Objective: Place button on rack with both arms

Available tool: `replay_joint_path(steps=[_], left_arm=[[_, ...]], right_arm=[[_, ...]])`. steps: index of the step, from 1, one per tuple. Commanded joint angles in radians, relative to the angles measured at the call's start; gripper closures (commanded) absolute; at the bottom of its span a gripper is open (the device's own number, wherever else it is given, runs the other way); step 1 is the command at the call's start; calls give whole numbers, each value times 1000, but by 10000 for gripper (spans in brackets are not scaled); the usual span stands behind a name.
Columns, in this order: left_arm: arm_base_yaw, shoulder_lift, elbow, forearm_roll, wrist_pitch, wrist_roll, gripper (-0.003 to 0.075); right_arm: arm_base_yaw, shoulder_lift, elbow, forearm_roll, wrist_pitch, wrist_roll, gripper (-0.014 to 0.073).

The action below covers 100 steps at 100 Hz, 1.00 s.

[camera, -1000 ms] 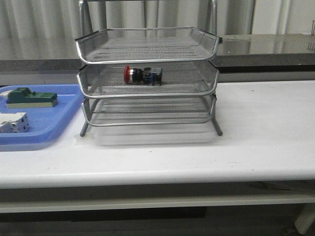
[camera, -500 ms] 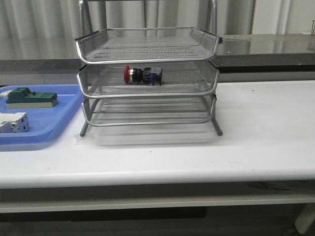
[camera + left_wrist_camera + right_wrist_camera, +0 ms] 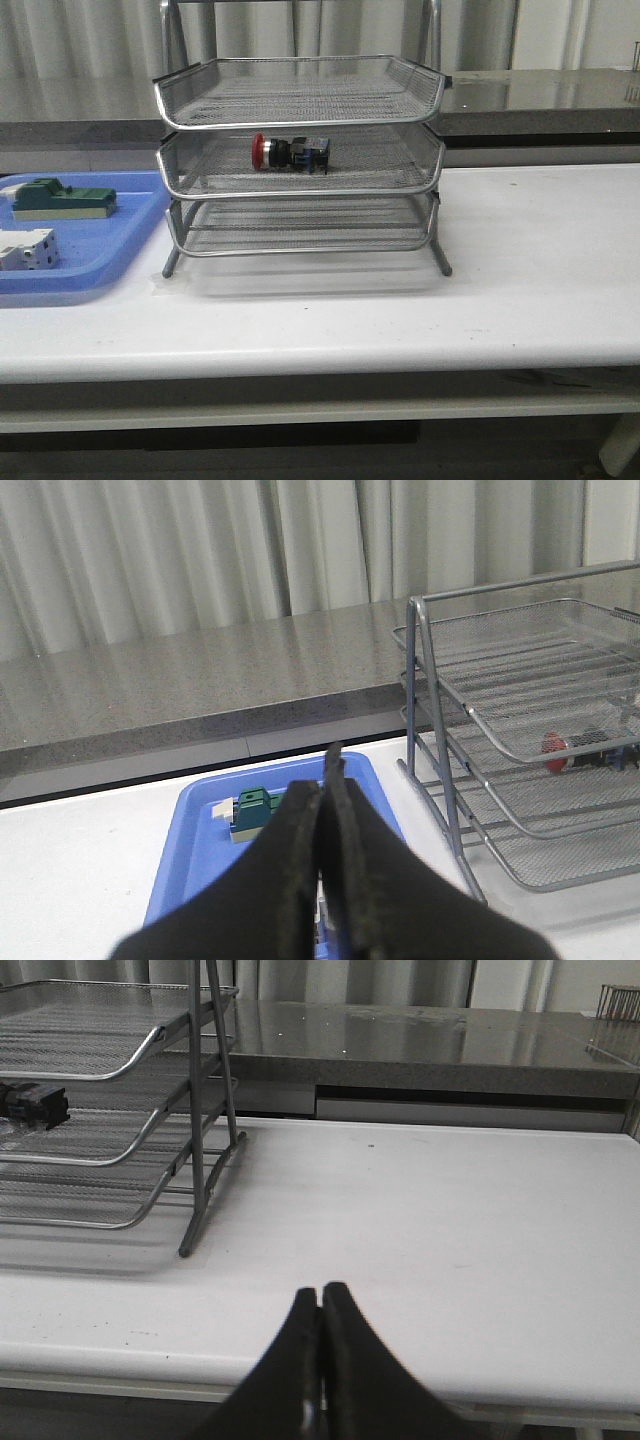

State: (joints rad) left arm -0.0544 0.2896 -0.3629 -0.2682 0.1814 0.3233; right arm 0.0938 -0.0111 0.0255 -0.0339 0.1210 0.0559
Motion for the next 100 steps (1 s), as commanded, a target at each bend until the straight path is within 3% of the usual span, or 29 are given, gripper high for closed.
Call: replay_joint_path(steps=[1, 37, 59, 81, 100], left_arm=[[2, 6, -26, -13, -82, -10, 741], [2, -32, 77, 94, -168, -14, 741], [2, -159, 250, 268, -239, -268, 741], [2, -311, 399, 285, -239, -284, 741], [2, -325, 400, 339, -202, -377, 741]], right_arm=[[-7, -12, 2, -13, -81, 0, 659], [-7, -12, 2, -13, -81, 0, 659], [-7, -12, 2, -13, -81, 0, 659], [-7, -12, 2, -13, -81, 0, 659], [-7, -12, 2, -13, -80, 0, 659]])
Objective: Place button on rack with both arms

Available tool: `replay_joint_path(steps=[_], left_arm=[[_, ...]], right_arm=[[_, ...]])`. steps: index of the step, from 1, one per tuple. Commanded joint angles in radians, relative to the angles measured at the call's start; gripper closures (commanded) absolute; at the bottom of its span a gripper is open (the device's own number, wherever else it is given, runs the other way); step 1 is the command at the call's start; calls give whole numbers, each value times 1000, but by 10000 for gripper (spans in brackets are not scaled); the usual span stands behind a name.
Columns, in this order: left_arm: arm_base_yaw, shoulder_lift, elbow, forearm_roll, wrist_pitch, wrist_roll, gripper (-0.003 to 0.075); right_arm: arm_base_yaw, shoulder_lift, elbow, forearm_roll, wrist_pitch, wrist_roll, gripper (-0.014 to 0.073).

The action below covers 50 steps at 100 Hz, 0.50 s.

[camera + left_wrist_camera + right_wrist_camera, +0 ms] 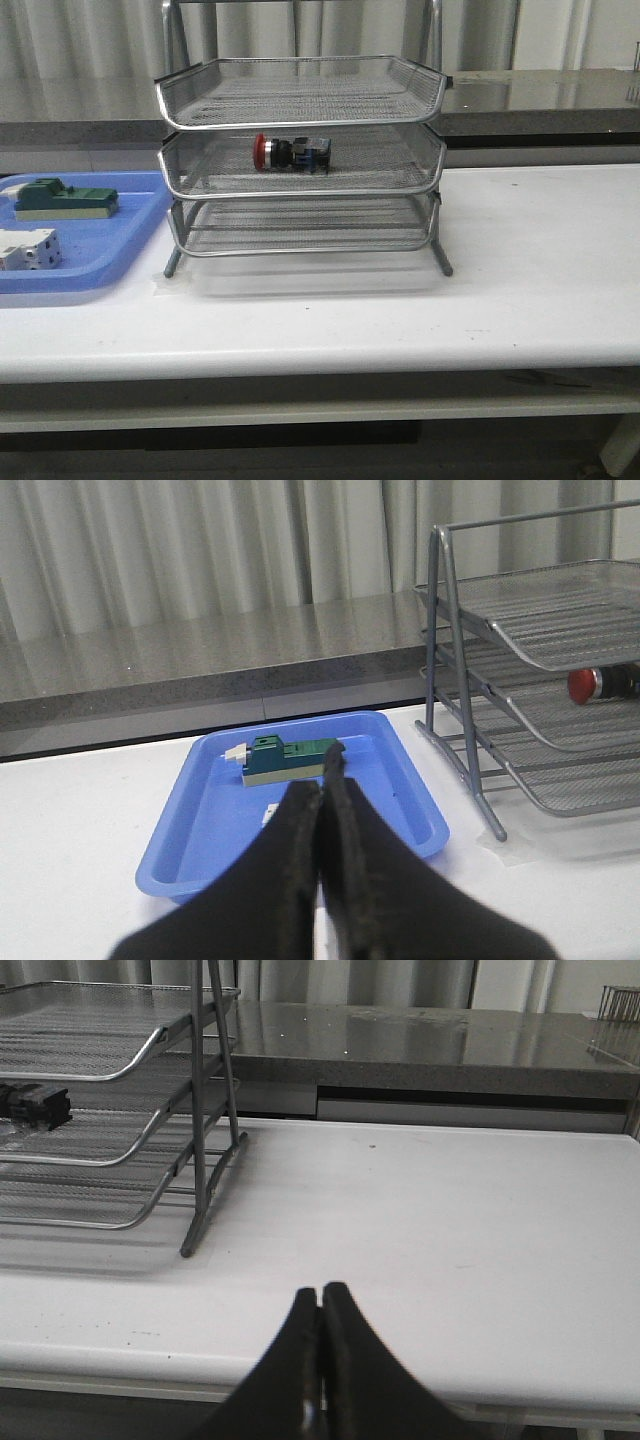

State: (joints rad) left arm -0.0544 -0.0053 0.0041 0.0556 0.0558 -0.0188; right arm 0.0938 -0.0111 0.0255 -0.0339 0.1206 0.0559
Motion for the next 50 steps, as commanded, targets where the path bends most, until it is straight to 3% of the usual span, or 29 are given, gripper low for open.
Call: replay_joint_path(steps=[1, 50], left_arm=[[2, -30, 33, 15, -77, -35, 741], [2, -30, 33, 8, -118, -35, 741]], right_arm=[[-7, -12, 2, -13, -80, 0, 659], [-7, -12, 2, -13, -80, 0, 659]])
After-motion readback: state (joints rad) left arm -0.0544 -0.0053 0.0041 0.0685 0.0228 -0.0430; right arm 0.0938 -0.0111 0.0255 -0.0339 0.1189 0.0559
